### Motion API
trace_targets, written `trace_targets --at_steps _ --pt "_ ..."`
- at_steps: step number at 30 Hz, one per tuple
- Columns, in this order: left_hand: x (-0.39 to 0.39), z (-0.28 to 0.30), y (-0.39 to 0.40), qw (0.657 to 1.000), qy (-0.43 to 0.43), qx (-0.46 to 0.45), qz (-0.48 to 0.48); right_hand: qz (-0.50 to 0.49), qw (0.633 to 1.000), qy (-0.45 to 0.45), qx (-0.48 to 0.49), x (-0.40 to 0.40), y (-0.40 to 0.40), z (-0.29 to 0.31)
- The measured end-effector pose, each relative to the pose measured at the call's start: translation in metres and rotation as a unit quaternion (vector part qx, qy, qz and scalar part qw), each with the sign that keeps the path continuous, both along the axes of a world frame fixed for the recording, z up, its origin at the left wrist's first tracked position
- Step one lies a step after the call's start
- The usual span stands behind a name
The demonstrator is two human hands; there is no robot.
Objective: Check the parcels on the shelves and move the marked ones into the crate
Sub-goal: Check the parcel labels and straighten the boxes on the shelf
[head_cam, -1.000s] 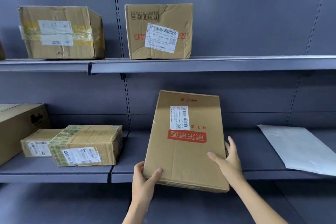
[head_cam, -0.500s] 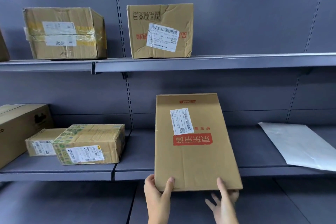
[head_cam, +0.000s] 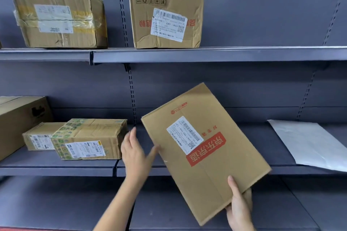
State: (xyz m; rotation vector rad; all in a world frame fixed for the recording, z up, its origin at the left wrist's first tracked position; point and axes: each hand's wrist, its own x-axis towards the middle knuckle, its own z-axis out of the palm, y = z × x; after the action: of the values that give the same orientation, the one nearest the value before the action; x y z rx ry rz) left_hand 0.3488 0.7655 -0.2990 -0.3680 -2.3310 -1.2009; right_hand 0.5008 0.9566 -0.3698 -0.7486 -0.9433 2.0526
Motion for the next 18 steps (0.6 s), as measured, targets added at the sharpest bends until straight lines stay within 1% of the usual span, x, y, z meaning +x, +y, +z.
trace_targets --at_steps 1,2,5,7,9,11,15,18 --pt "-0.014 0.013 0.001 0.999 0.013 -0.039 -0.006 0.0 1.0 -0.005 0.026 0.001 0.004 0.003" --pt "-0.026 0.025 0.002 0.997 -0.006 -0.075 -0.027 0.002 0.999 -0.012 0.053 0.002 0.009 0.007" --pt "-0.053 0.038 0.007 0.98 -0.108 -0.139 -0.087 0.015 0.992 -0.029 0.12 -0.002 0.021 0.021" --pt "-0.056 0.033 0.005 0.973 -0.139 -0.159 -0.088 0.024 0.987 -0.038 0.151 -0.009 0.029 0.032" --pt "-0.054 0.024 0.0 0.975 -0.146 -0.149 -0.07 0.027 0.984 -0.047 0.173 -0.015 0.035 0.04" --pt "-0.051 0.02 -0.007 0.979 -0.154 -0.119 -0.062 0.03 0.98 -0.055 0.188 -0.02 0.041 0.044" --pt "-0.047 0.02 -0.023 0.974 -0.204 -0.048 -0.09 0.059 0.971 -0.064 0.222 -0.025 0.048 0.049" --pt "-0.036 0.016 -0.035 0.974 -0.202 0.012 -0.105 0.069 0.957 -0.062 0.275 -0.032 0.055 0.061"
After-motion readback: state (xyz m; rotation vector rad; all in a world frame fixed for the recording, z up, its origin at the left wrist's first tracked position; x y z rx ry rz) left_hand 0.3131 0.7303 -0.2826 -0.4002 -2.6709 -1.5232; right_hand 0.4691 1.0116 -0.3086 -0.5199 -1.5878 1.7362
